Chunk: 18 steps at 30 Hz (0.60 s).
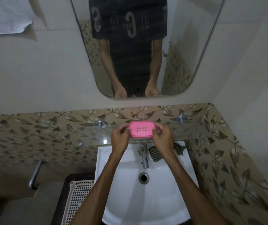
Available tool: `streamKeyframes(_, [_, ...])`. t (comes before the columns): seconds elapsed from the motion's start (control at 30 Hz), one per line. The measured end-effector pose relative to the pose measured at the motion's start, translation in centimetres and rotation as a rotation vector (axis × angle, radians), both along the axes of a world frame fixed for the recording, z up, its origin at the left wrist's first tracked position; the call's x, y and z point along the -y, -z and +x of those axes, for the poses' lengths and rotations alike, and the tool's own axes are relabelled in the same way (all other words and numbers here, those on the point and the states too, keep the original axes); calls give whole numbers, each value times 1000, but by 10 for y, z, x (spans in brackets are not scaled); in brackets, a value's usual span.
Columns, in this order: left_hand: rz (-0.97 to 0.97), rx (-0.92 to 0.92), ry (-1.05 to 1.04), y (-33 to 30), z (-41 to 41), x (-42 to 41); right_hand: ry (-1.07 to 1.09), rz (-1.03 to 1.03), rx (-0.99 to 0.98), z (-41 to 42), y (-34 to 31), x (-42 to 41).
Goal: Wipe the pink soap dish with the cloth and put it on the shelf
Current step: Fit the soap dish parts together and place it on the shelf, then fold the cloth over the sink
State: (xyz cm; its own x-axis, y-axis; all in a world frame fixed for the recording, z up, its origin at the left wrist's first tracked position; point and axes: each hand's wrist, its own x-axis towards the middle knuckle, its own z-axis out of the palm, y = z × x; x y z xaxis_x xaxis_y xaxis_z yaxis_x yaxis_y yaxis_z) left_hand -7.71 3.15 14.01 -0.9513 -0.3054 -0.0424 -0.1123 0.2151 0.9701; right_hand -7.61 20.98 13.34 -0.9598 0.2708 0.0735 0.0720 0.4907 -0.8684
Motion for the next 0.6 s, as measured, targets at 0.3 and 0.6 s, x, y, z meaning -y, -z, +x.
streamKeyframes(0.3, [15, -20, -118, -1, 11, -3, 133, -187, -182, 25, 13, -15])
streamKeyframes(0.6, [110, -71, -388, 29, 105, -7, 9, 497, 225, 63, 112, -83])
